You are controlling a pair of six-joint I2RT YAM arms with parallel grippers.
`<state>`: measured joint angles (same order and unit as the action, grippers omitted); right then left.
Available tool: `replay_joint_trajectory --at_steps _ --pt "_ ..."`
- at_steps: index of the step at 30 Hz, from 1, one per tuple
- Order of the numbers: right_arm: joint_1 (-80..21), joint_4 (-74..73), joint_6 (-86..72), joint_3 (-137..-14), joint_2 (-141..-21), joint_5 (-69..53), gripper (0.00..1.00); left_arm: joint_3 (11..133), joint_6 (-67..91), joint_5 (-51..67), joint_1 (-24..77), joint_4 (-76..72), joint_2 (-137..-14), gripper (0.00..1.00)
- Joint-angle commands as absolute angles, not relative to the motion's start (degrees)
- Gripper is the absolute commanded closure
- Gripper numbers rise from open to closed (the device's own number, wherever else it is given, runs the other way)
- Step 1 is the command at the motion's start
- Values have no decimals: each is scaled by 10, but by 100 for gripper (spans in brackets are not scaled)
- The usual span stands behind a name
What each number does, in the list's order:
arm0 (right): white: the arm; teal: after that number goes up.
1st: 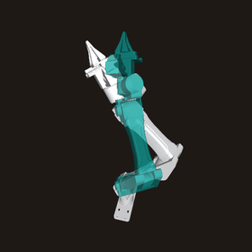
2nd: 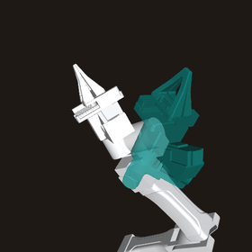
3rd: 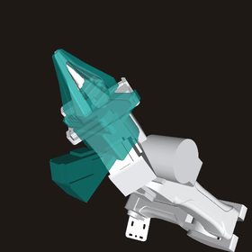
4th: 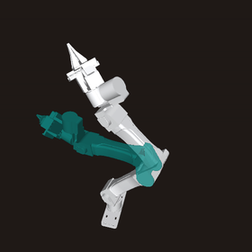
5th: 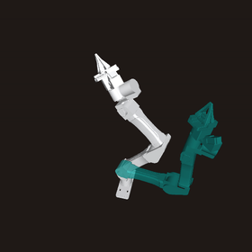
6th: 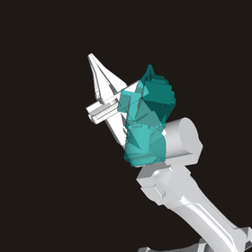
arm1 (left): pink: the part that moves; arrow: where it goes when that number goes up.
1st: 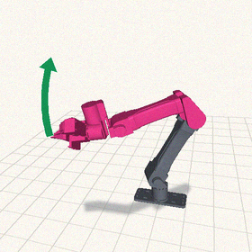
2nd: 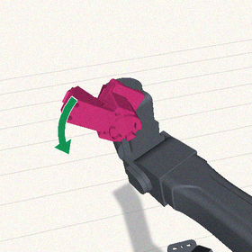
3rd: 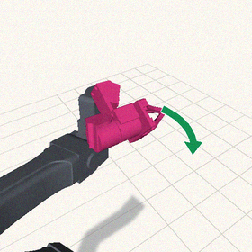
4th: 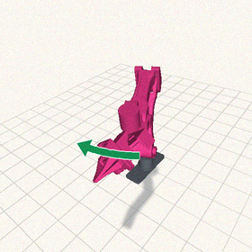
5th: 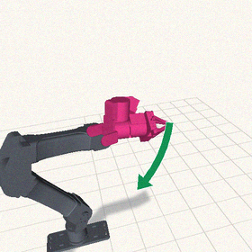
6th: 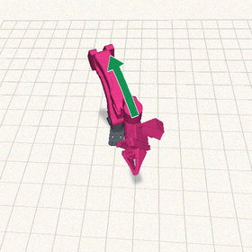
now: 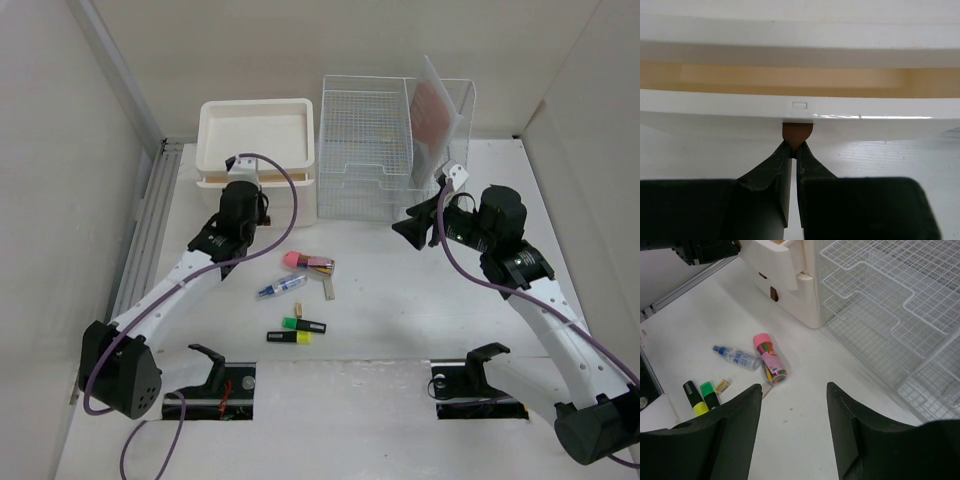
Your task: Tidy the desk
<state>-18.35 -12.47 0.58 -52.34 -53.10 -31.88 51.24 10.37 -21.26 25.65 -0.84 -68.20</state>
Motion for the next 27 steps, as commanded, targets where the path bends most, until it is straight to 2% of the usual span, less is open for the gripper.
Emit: replay_joint_trajectory --at_steps 1,27 --pt "-180 -110 2 -533 -519 -314 40 500 114 -209 254 5 -646 100" --pt "-180 -110 2 -533 -519 -314 40 471 130 -171 270 112 -604 100"
